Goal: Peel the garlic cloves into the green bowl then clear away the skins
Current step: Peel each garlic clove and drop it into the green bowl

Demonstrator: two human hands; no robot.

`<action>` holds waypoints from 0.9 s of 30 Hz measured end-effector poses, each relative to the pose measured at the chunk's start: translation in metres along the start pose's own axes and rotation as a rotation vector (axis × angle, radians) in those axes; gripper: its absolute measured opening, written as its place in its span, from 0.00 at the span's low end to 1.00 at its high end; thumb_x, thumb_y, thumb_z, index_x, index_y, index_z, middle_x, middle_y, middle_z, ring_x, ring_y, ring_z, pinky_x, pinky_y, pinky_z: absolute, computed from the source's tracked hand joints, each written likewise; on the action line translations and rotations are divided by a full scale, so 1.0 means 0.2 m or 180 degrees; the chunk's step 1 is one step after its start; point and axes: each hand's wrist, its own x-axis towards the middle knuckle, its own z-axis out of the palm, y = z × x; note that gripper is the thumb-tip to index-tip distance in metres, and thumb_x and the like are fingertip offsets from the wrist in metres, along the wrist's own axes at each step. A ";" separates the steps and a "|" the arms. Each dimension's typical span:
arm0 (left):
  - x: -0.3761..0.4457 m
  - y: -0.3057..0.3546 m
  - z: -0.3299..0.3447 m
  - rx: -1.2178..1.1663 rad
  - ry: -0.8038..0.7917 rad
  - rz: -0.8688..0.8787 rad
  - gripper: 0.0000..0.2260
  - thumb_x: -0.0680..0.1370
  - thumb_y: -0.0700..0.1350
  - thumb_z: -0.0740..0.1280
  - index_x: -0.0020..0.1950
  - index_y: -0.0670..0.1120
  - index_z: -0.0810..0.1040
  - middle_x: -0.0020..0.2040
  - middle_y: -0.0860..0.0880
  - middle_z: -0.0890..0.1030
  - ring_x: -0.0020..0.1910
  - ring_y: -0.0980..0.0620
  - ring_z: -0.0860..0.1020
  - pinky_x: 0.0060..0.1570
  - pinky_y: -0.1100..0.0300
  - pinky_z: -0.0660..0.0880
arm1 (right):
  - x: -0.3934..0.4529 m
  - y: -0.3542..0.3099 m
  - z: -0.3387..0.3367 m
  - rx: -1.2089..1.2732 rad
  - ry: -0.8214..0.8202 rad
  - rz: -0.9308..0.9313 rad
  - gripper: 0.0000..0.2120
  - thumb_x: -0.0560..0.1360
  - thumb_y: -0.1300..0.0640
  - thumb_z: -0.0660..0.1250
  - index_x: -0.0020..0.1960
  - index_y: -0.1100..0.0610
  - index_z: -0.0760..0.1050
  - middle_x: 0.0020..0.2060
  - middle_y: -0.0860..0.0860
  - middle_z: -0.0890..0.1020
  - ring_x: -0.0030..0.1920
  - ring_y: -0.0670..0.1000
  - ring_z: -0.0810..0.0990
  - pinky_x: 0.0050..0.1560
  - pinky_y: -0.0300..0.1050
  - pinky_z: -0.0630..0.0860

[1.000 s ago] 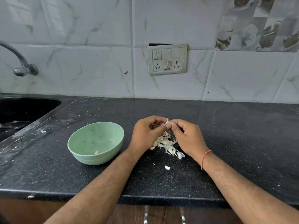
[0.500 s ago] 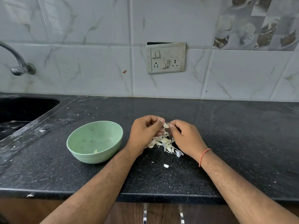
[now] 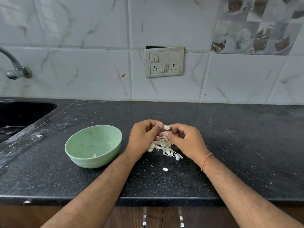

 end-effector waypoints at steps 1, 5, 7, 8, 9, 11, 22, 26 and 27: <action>0.00 0.00 0.00 0.0016 -0.0022 0.0035 0.05 0.83 0.42 0.72 0.54 0.41 0.86 0.47 0.44 0.88 0.43 0.50 0.85 0.46 0.53 0.84 | 0.00 0.00 0.00 0.0126 0.0041 0.0001 0.06 0.77 0.54 0.78 0.54 0.48 0.88 0.42 0.44 0.88 0.41 0.41 0.82 0.46 0.37 0.80; -0.01 0.01 0.01 0.0182 -0.0179 0.0228 0.05 0.84 0.42 0.71 0.53 0.42 0.86 0.45 0.46 0.88 0.43 0.51 0.84 0.45 0.56 0.83 | 0.02 -0.03 0.01 0.0698 0.0228 0.0079 0.06 0.79 0.59 0.76 0.54 0.51 0.88 0.46 0.46 0.90 0.45 0.42 0.86 0.47 0.38 0.81; -0.01 0.01 0.01 0.0257 -0.0266 0.0303 0.06 0.84 0.42 0.71 0.52 0.43 0.86 0.44 0.46 0.87 0.43 0.52 0.84 0.45 0.56 0.83 | 0.02 -0.05 0.01 0.1049 0.0276 0.0126 0.06 0.79 0.61 0.76 0.53 0.52 0.88 0.47 0.46 0.90 0.44 0.40 0.86 0.45 0.34 0.79; -0.01 0.01 0.01 0.0296 -0.0308 0.0328 0.06 0.84 0.43 0.71 0.52 0.43 0.86 0.44 0.45 0.87 0.43 0.51 0.84 0.45 0.55 0.84 | 0.02 -0.06 0.01 0.1172 0.0265 0.0156 0.06 0.79 0.61 0.75 0.53 0.53 0.88 0.47 0.47 0.90 0.44 0.40 0.85 0.44 0.33 0.79; -0.02 0.01 0.02 0.0347 -0.0345 0.0349 0.06 0.83 0.44 0.71 0.52 0.44 0.86 0.44 0.45 0.87 0.43 0.51 0.85 0.46 0.53 0.85 | 0.02 -0.06 0.01 0.1249 0.0251 0.0183 0.06 0.79 0.61 0.75 0.54 0.54 0.88 0.47 0.47 0.90 0.45 0.40 0.85 0.44 0.34 0.79; -0.02 0.01 0.02 0.0504 -0.0380 0.0421 0.05 0.83 0.46 0.72 0.52 0.46 0.86 0.43 0.46 0.87 0.43 0.47 0.85 0.47 0.50 0.86 | 0.02 -0.05 0.01 0.1276 0.0237 0.0226 0.05 0.79 0.60 0.76 0.54 0.56 0.88 0.47 0.49 0.90 0.45 0.41 0.85 0.44 0.35 0.79; -0.01 0.01 0.01 0.0525 -0.0330 0.0760 0.12 0.83 0.42 0.72 0.66 0.50 0.83 0.57 0.52 0.84 0.46 0.48 0.85 0.40 0.52 0.85 | 0.02 -0.02 0.01 0.1400 -0.0215 0.0646 0.06 0.81 0.58 0.73 0.55 0.58 0.87 0.43 0.55 0.87 0.39 0.48 0.81 0.36 0.43 0.76; -0.02 0.00 0.01 0.0587 -0.0305 0.0782 0.08 0.83 0.43 0.72 0.61 0.47 0.85 0.58 0.52 0.85 0.48 0.43 0.85 0.39 0.51 0.85 | 0.02 -0.03 0.00 0.1609 -0.0326 0.0875 0.06 0.80 0.56 0.74 0.52 0.58 0.88 0.38 0.54 0.83 0.36 0.48 0.77 0.34 0.41 0.74; -0.02 0.00 0.01 0.0612 -0.0283 0.0811 0.07 0.83 0.42 0.72 0.60 0.47 0.86 0.57 0.52 0.85 0.48 0.43 0.85 0.38 0.50 0.86 | 0.02 -0.03 0.00 0.1613 -0.0321 0.0926 0.07 0.80 0.56 0.74 0.51 0.58 0.88 0.37 0.54 0.81 0.36 0.48 0.77 0.34 0.41 0.74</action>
